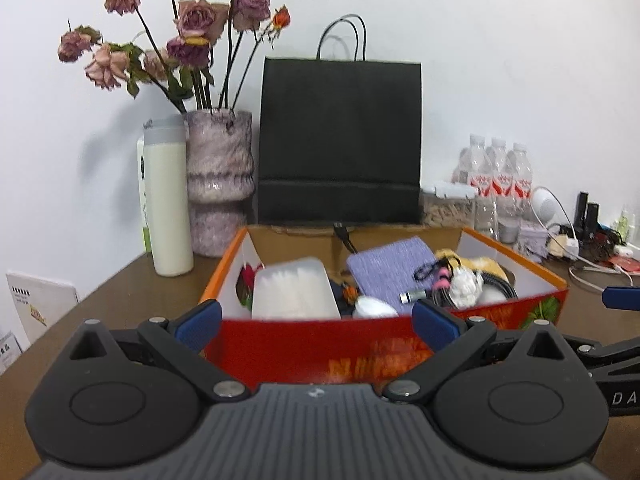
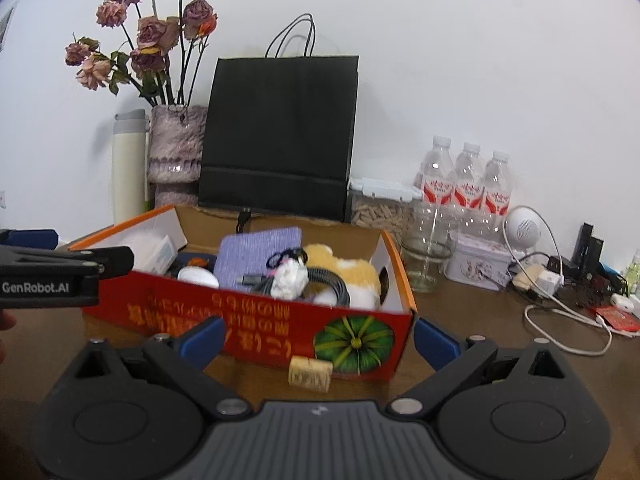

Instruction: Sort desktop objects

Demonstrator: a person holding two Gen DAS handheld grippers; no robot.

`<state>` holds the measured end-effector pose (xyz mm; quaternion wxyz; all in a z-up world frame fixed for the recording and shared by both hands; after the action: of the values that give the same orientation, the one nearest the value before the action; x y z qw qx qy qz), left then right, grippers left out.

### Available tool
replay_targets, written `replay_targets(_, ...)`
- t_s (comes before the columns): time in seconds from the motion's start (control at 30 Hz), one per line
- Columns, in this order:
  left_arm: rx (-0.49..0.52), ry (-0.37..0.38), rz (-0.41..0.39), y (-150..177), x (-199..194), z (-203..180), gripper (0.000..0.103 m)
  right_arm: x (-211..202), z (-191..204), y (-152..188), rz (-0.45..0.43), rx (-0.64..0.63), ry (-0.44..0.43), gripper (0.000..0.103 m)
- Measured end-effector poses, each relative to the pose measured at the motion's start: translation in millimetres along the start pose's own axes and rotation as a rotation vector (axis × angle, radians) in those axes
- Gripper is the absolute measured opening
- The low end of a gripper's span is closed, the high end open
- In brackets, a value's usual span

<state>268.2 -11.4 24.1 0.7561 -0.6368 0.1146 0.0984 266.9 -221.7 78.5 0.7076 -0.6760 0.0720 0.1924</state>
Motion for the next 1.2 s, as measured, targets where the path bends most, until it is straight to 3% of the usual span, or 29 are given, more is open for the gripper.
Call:
replay_targets(0.2, 0.004, 0.029, 0.066, 15, -6, -8, 0.103, -5, -6, 16, 0.079, 0.01, -0.014, 0.101)
replay_targets(0.47, 0.014, 0.082, 0.214, 38, 0, -26, 0.103, 2, -22, 38, 0.219, 0.043, -0.021, 0.101)
replay_targets(0.77, 0.032, 0.111, 0.335, 50, 23, -42, 0.103, 8, -41, 46, 0.264, 0.049, -0.01, 0.101)
replay_targets(1.2, 0.054, 0.114, 0.386, 45, 54, -62, 0.101, 15, -47, 50, 0.297, 0.071, 0.006, 0.101)
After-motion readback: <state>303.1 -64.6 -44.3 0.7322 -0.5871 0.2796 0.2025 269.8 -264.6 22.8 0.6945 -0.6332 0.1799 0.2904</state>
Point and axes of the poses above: each gripper's, at about its wrist camera, not at the fingertips, and x roughly the way its jaws point, z to its left, y to its underside, the point moved 8 cm from there along x, roughly the way its jaws point, and after that the axes turned 10 degrees about x, right-handed, at the moved point
